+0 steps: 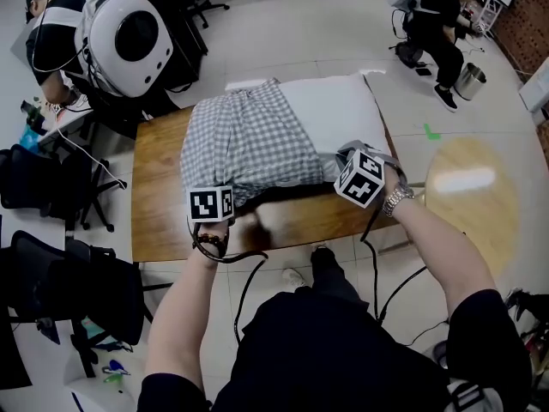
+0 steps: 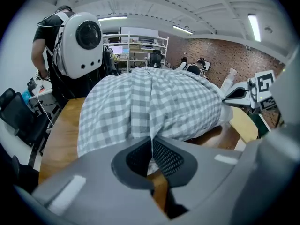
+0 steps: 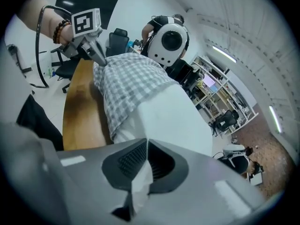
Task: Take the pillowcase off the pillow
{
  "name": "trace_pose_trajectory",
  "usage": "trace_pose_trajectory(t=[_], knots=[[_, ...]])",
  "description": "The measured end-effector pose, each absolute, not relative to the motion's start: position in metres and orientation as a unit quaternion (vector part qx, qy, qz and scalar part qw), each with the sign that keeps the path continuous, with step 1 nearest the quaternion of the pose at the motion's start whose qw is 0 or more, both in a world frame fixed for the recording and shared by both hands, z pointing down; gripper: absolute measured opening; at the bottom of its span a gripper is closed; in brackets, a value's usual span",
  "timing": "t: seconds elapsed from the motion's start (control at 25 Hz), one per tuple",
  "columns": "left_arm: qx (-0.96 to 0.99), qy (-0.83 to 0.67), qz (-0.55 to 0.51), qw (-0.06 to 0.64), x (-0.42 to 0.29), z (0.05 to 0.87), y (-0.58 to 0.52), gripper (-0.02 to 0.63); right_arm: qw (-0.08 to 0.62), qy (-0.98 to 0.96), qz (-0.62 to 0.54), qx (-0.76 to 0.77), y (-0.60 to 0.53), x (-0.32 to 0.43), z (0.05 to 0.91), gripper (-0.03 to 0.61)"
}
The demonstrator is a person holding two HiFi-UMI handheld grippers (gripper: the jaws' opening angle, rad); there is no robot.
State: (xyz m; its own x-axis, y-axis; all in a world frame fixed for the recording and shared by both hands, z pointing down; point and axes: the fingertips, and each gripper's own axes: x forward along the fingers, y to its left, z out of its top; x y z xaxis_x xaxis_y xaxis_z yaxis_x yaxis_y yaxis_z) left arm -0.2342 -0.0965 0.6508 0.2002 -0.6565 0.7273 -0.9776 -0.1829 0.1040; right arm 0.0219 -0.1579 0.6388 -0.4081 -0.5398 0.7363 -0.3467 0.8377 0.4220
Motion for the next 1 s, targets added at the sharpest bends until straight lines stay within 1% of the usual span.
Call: trace_pose_trajectory(t=[0.6, 1.0], knots=[[0.696, -0.604, 0.252, 0.296, -0.269, 0.64, -0.098, 0.006, 0.472, -0.83, -0.074, 0.289, -0.161, 0.062, 0.617, 0.006], [0.673, -0.624, 0.239, 0.316, -0.308, 0.641, -0.095, 0.008, 0.472, -0.829, -0.056, 0.296, -0.162, 0.081, 0.615, 0.006]])
